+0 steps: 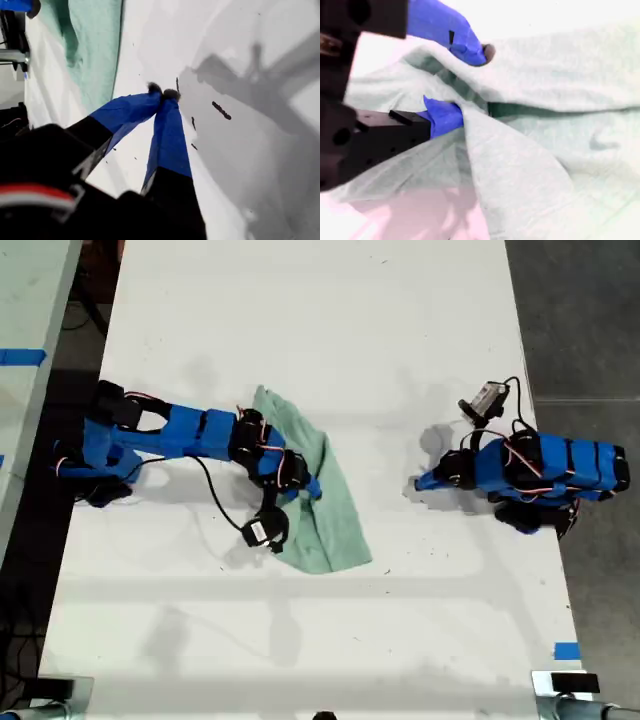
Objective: Fold t shirt
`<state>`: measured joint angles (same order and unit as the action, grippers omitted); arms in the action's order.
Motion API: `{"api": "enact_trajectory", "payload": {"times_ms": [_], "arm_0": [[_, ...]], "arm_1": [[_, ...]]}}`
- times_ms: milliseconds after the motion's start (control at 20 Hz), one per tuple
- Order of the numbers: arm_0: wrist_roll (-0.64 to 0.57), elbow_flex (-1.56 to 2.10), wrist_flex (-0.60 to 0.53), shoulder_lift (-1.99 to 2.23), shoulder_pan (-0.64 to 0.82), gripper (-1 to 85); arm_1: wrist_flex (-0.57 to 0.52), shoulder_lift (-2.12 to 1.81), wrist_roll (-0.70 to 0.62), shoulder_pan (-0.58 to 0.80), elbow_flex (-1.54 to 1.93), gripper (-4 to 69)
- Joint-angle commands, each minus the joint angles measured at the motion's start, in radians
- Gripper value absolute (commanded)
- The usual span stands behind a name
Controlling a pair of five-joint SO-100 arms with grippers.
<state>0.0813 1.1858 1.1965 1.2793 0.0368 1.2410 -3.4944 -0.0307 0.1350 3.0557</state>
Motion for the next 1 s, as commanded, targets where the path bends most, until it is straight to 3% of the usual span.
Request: {"api": "enact_trajectory", "payload": {"times_ms": [0, 100, 250, 450, 600, 850, 950], "arm_0": [[0.021, -0.054, -0.124, 0.052, 0.025, 8.5], [0.101, -0.054, -0.150, -0.002, 0.043, 2.2], [0.114, -0.054, -0.173, -0.143, 0.046, 0.2], [0.072, -0.066, -0.155, -0.221, 0.044, 13.6], [0.002, -0.066, -0.040, -0.183, 0.043, 17.1], [-0.058, -0.077, 0.342, -0.153, 0.055, 17.2], [-0.123, -0.046, 0.402, -0.092, 0.048, 17.6]], "arm_1": [[0.003, -0.012, -0.011, 0.003, 0.052, 0.8], [0.003, -0.012, -0.012, 0.002, 0.052, 0.8], [0.003, -0.012, -0.014, 0.002, 0.052, 0.8], [0.003, -0.012, -0.017, 0.002, 0.052, 0.8], [0.003, -0.012, -0.017, 0.002, 0.052, 0.8], [0.003, -0.012, -0.015, 0.005, 0.052, 0.8], [0.003, -0.012, -0.015, 0.005, 0.052, 0.8]]}}
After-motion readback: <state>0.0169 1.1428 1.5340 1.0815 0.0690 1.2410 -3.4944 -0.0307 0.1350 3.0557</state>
